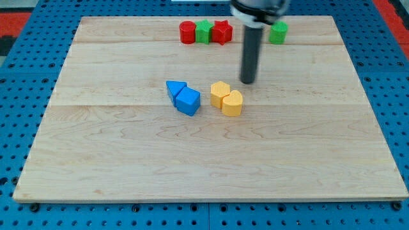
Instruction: Push the yellow blocks close to blue blocks
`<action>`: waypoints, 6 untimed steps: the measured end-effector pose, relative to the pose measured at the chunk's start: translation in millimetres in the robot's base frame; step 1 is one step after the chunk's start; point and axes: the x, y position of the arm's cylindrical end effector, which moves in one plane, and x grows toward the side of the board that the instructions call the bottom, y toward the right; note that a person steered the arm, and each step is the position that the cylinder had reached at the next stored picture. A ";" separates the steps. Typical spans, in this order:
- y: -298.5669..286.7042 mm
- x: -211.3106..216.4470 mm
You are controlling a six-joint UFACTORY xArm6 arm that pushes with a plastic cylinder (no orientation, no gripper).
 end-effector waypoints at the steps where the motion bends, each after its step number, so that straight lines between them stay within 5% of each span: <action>1: 3.2 41.9; 4: -98.2 18.9; 5: -31.8 -37.9; 6: -133.3 -99.4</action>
